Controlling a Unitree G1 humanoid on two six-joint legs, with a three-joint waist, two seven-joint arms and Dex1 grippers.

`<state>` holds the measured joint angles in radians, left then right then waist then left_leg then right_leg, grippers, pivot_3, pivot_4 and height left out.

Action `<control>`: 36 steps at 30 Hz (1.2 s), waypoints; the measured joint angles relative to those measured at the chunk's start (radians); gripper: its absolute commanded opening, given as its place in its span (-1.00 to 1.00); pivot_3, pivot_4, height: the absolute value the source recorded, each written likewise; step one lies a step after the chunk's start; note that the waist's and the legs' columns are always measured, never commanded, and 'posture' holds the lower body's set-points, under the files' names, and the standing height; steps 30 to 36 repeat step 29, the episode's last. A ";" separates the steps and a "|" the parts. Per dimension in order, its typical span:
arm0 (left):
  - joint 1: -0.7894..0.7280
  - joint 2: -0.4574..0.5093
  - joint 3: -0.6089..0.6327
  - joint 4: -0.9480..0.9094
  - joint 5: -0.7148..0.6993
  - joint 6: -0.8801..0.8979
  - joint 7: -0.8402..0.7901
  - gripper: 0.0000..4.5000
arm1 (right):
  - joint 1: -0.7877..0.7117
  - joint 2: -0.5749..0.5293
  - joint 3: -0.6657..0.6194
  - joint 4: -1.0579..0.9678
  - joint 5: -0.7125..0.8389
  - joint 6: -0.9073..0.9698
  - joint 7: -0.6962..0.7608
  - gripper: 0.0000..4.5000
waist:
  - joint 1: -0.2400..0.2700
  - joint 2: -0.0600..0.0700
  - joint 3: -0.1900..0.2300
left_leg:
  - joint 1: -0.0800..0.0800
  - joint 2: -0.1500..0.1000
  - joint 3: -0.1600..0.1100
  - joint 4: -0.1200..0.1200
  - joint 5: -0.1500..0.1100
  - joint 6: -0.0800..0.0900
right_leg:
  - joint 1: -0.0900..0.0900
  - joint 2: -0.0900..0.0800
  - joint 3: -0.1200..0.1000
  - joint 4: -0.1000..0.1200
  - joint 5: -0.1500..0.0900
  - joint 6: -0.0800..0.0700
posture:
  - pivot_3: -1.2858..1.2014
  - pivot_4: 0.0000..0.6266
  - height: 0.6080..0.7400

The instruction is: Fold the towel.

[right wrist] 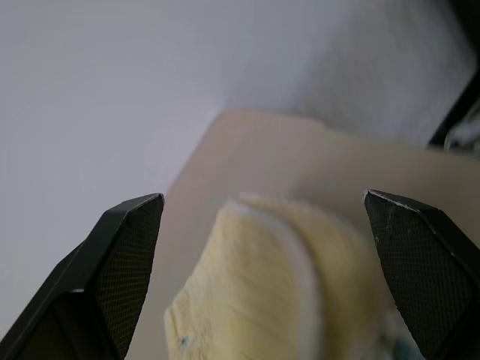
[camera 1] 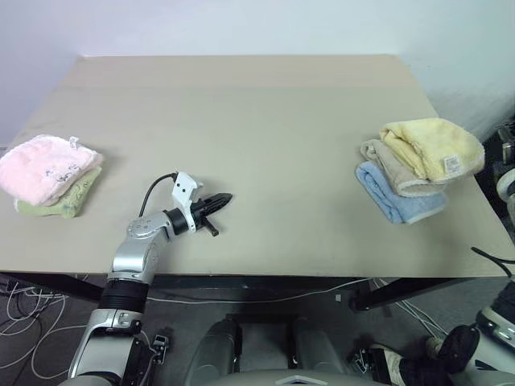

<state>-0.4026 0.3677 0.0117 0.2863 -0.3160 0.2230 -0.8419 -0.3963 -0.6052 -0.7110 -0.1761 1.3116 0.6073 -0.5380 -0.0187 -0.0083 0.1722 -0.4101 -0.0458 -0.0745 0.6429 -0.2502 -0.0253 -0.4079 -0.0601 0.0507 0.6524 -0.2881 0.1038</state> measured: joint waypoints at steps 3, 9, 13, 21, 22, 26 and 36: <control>-0.004 0.005 0.012 0.009 0.003 -0.016 0.024 -1.00 | 0.000 -0.065 0.134 -0.039 -0.130 0.018 0.134 0.99 | -0.002 0.000 0.000 | 0.000 0.001 0.000 0.000 0.000 0.000 | 0.000 0.000 0.000 0.000 0.000 0.000 | 0.03 -0.52 1.00; 0.020 0.058 0.084 0.009 0.007 -0.042 0.084 -1.00 | 0.005 -0.076 0.482 -0.146 -0.362 0.024 0.452 0.99 | 0.002 0.000 0.000 | 0.000 0.001 0.000 0.001 0.000 0.000 | 0.000 0.000 0.000 -0.001 0.000 0.000 | 0.03 -0.52 1.00; 0.090 0.068 0.124 -0.054 -0.002 -0.034 0.112 -1.00 | 0.036 -0.008 0.676 -0.151 -0.491 -0.014 0.644 0.99 | 0.008 -0.002 0.000 | 0.000 0.001 -0.002 0.001 0.000 0.000 | 0.002 -0.002 -0.001 -0.002 0.000 0.000 | 0.03 -0.52 1.00; 0.204 0.089 0.163 -0.212 -0.024 0.015 0.150 -1.00 | 0.049 0.101 0.835 -0.015 -0.726 -0.139 0.871 0.99 | 0.006 -0.001 0.001 | 0.000 0.000 -0.003 0.001 0.000 0.000 | 0.001 -0.002 -0.001 -0.002 0.000 0.000 | 0.03 -0.52 1.00; 0.214 0.090 0.164 -0.221 -0.024 0.023 0.156 -1.00 | 0.051 0.109 0.844 -0.006 -0.751 -0.150 0.890 0.99 | 0.006 -0.001 0.001 | 0.000 0.000 -0.003 0.001 0.000 0.000 | 0.001 -0.002 -0.002 -0.002 0.000 0.000 | 0.03 -0.52 1.00; 0.231 0.101 0.174 -0.237 -0.025 0.038 0.172 -1.00 | 0.057 0.151 0.853 0.015 -0.819 -0.175 0.929 0.99 | 0.006 -0.001 0.001 | 0.000 0.000 -0.003 0.001 0.000 0.000 | 0.001 -0.003 -0.002 -0.002 0.000 0.000 | 0.03 -0.52 1.00; 0.234 0.103 0.181 -0.262 -0.033 0.056 0.179 -1.00 | 0.071 0.179 0.850 0.022 -0.840 -0.176 0.944 0.99 | 0.007 -0.002 0.001 | 0.000 0.000 -0.003 0.001 0.000 0.000 | 0.001 -0.003 -0.002 -0.002 0.000 0.000 | 0.03 -0.52 1.00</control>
